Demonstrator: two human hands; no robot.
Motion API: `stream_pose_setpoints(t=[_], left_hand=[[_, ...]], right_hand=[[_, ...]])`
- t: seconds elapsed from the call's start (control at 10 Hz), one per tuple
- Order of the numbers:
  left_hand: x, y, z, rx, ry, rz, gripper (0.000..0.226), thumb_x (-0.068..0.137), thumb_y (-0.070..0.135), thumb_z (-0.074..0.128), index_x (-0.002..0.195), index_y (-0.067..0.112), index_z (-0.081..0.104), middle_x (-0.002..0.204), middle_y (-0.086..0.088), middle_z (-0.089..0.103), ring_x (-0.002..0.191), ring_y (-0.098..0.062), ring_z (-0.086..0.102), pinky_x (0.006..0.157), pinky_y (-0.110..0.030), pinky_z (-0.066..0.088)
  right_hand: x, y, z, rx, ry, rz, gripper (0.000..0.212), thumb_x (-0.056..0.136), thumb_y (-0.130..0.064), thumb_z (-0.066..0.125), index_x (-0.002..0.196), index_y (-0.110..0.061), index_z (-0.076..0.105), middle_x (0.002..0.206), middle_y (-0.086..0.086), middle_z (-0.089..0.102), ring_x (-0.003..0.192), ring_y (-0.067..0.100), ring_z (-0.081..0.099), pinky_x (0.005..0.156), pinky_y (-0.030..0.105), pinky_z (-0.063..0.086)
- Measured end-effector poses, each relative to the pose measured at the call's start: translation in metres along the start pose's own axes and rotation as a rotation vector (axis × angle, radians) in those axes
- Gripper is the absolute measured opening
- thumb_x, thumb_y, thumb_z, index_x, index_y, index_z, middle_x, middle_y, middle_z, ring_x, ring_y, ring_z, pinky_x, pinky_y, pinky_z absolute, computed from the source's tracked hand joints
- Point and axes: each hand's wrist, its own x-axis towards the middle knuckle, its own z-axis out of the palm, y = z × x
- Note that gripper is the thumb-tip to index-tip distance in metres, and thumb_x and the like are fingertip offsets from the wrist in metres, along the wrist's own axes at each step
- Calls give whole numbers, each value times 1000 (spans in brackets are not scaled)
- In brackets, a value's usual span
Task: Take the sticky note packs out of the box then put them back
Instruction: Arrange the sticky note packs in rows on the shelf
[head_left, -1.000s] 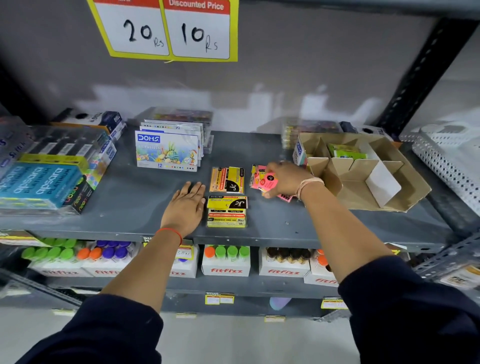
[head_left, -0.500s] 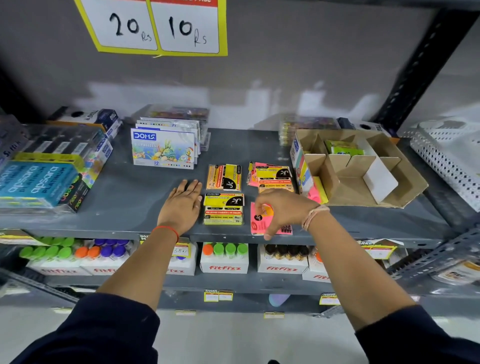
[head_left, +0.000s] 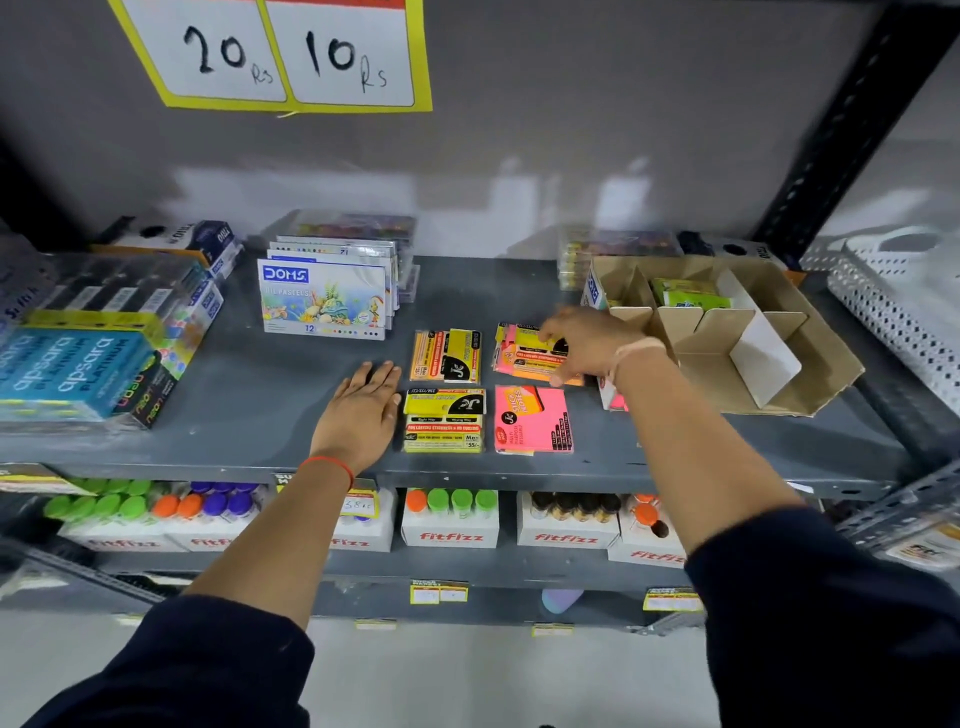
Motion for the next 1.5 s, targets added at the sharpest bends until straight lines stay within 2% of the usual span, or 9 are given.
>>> stream_pose_setpoints(t=[0.1,0.3,0.4,0.6,0.7,0.9,1.1,1.3,1.5], left_hand=[[0,0,-1,4,-4,-3,47,98,21,24,144,15,18,156,-1,19,146,-19,8,121,-35,9],[0,0,-2,9,-6,-3,47,98,21,24,144,15,18,156,-1,19,146,-19,9,121,-35,10],[0,1,-2,2,-4,-2,47,98,20,25,144,14,19,156,-1,20,146,-19,10,121,-35,10],[-2,4,-3,-9,5,0,47,98,20,25,144,14,18,156,0,19,146,-19,10,121,-34,10],[-2,3,-4,-1,7,8,47,98,19,25,144,14,19,156,-1,20,145,-19,11,120,-34,11],[0,1,-4,-9,0,12,46,98,22,25,143,15,20,156,-1,20,145,-20,12,120,-35,13],[-1,1,-5,-23,-8,16,47,98,20,25,144,16,20,156,1,19,146,-18,10,121,-34,11],[0,0,-4,-28,-7,9,47,98,21,25,144,17,19,156,2,18,146,-17,9,121,-33,9],[-1,1,-3,-24,-3,3,46,98,21,24,144,17,18,156,2,18,146,-16,9,120,-32,8]], right_hand=[[15,-3,-3,-79,-118,18,64,73,-27,78,128,-16,46,127,10,58,106,28,57,82,32,46],[24,-1,-9,-8,-107,3,54,69,-20,79,116,-16,52,112,11,59,86,22,51,63,25,40],[28,2,-22,273,-15,-16,34,71,-18,76,100,-18,57,94,2,57,85,20,52,69,27,42],[30,-20,-17,1557,-191,-67,3,84,-22,58,86,-21,57,87,5,59,79,16,56,68,28,46],[39,-35,-11,1305,-132,-124,9,86,-21,61,95,-23,59,88,1,56,81,14,52,69,25,41],[57,-64,5,644,-13,-179,55,74,-21,77,124,-20,55,128,3,57,115,22,54,93,28,43],[66,-64,37,481,-79,-140,56,72,-18,78,122,-25,56,136,2,53,121,26,52,97,35,44],[52,-33,2,538,38,-100,74,77,-13,74,141,-28,39,158,3,20,142,25,26,115,37,25],[38,-5,3,105,-186,50,81,73,-19,78,141,-19,34,141,7,48,123,29,50,97,35,44]])
